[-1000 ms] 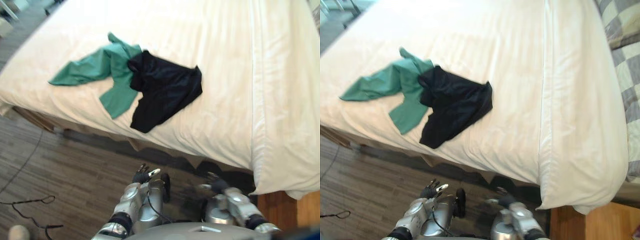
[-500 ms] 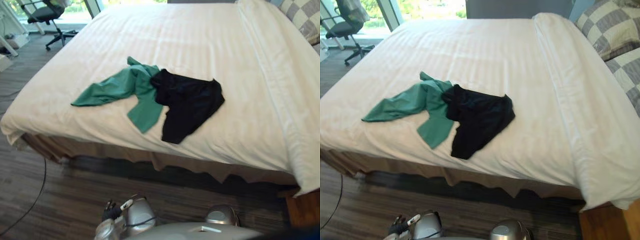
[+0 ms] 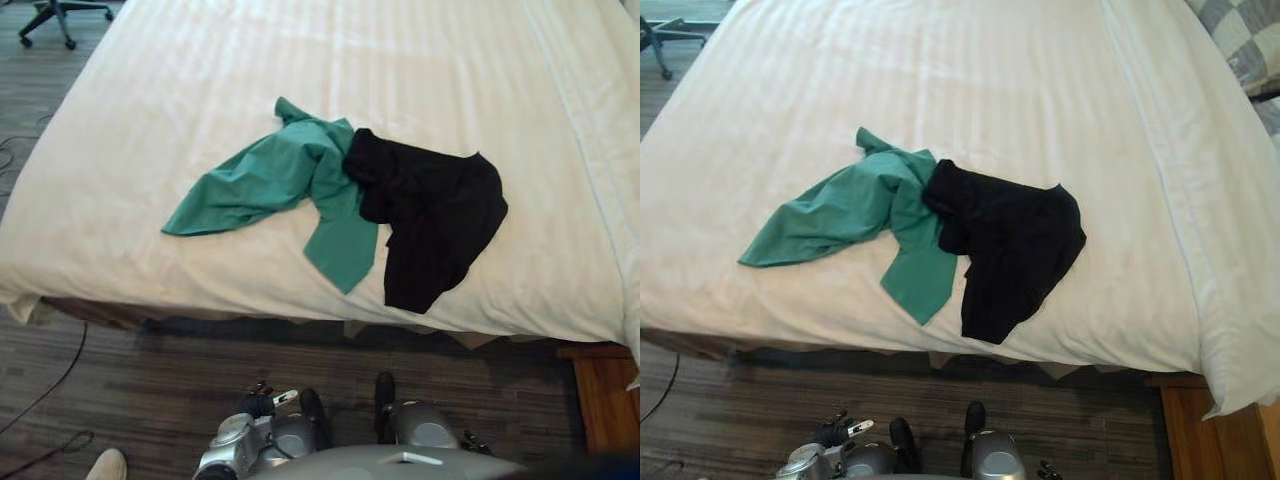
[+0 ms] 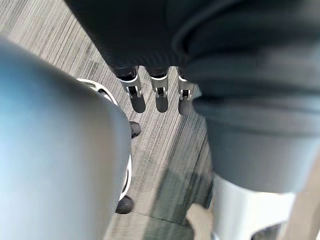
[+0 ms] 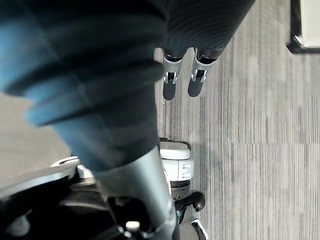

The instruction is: Tidy the bed and pick cloth on bed and put in laundry

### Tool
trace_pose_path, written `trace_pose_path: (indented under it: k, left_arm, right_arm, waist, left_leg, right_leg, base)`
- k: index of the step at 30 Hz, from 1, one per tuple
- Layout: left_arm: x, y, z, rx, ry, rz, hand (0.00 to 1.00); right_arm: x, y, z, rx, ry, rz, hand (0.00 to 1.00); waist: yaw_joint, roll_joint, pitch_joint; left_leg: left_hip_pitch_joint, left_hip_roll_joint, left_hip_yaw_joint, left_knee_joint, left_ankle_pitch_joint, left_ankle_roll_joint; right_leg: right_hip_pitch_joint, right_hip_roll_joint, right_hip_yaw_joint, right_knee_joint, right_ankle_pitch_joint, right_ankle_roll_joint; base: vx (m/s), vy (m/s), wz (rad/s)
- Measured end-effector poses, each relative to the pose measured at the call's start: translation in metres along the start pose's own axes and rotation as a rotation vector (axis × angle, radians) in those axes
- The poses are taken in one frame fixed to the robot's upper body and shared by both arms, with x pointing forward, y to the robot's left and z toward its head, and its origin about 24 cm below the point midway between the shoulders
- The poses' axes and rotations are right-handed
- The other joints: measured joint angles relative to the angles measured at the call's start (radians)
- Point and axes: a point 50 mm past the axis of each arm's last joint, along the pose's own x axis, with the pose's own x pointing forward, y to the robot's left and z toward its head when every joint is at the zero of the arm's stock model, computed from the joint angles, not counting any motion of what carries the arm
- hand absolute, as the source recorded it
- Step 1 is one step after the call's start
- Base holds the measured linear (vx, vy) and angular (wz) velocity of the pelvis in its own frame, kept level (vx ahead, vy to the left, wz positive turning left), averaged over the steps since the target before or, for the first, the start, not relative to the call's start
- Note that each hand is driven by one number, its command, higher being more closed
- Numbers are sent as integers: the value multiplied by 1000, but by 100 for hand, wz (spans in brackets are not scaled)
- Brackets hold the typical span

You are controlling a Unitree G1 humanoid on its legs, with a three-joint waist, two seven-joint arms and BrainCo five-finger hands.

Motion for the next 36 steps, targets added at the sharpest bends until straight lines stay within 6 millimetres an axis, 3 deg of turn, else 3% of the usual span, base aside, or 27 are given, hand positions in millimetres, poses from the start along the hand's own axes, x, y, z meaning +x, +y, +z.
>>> trace_pose_path:
  k: [4,7,10,15,19,25,27,28,29,30,33,35,36]
  left_arm:
    - [2,-21,16,182,-94,-3,0]
    - [3,-37,27,149,-137,-72,0]
    - [3,-39,34,143,-174,-121,0]
    - [3,-43,18,65,-139,-47,0]
    - [2,-52,3,56,-79,-25,0]
    - [0,-46,1,88,-108,-11,0]
    - [-1,-43,-4,65,-86,2,0]
    - [-1,-41,-7,33,-62,19,0]
    - [-1,-39,-8,12,-49,34,0]
    - [-1,-30,-9,-40,-28,73,0]
    - [-3,-8,-16,-266,9,205,0]
    - [-11,16,-35,-407,49,332,0]
    - [-21,36,-54,-507,91,435,0]
  right_arm:
    - [0,0,4,-36,3,45,0]
    - [-1,-6,4,-21,31,42,0]
    - [0,-9,7,-36,60,55,0]
    - [-1,-12,3,-44,86,59,0]
    - [-2,-10,-5,-39,102,52,0]
    - [-4,-5,-10,-43,93,58,0]
    - [-6,-6,-15,-14,108,52,0]
    - [-8,-7,-21,42,132,31,0]
    - [-8,-6,-24,82,146,18,0]
    - [-9,-5,-29,173,167,-13,0]
    - [-14,-13,-41,431,189,-111,0]
    - [-19,-21,-51,710,183,-264,0]
    - [-22,-34,-54,849,158,-367,0]
  waist:
    - [-1,2,2]
    - [-1,14,4]
    - [-1,26,-4]
    - [-5,49,-21]
    - [-5,47,-33]
    - [-3,29,-42]
    - [-6,38,-57]
    - [-4,50,-69]
    - [-5,51,-70]
    - [-7,38,-69]
    - [-3,38,-74]
    - [-4,47,-80]
    - [-4,47,-81]
  left_leg:
    - [-11,2,21,126,2,-1]
    - [-33,14,30,247,2,-1]
    - [-15,4,12,196,3,-1]
    - [51,-4,-34,41,38,-41]
    - [106,13,-69,-53,38,-41]
    - [129,16,-155,-90,16,-41]
    - [139,10,-159,-97,15,-42]
    - [138,16,-161,-107,12,-46]
    - [139,17,-163,-112,13,-46]
    - [140,8,-164,-113,13,-48]
    - [137,19,-164,-116,11,-64]
    - [138,30,-158,-122,5,-74]
    - [140,34,-155,-121,5,-74]
  right_leg:
    - [27,-32,0,38,-1,0]
    - [58,-53,7,39,-1,1]
    - [34,-37,64,27,1,3]
    - [44,5,136,-73,60,-6]
    - [104,49,121,-174,116,-19]
    - [113,48,63,-120,99,-18]
    - [128,44,68,-133,97,-10]
    - [137,51,73,-142,100,-6]
    - [133,54,76,-123,113,-26]
    - [127,48,90,-98,91,-25]
    - [125,65,104,-125,89,-18]
    - [128,78,116,-134,90,-11]
    - [128,84,116,-136,91,-10]
  base:
    - [23,8,-5]
    - [0,21,-11]
    - [-21,8,-44]
    - [-50,-62,-48]
    - [-118,-79,3]
    - [-187,-27,29]
    - [-115,26,0]
    - [0,0,0]
    - [-8,10,3]
    - [-10,-3,5]
    - [-22,-34,-8]
    - [64,-46,-31]
    - [103,-34,-19]
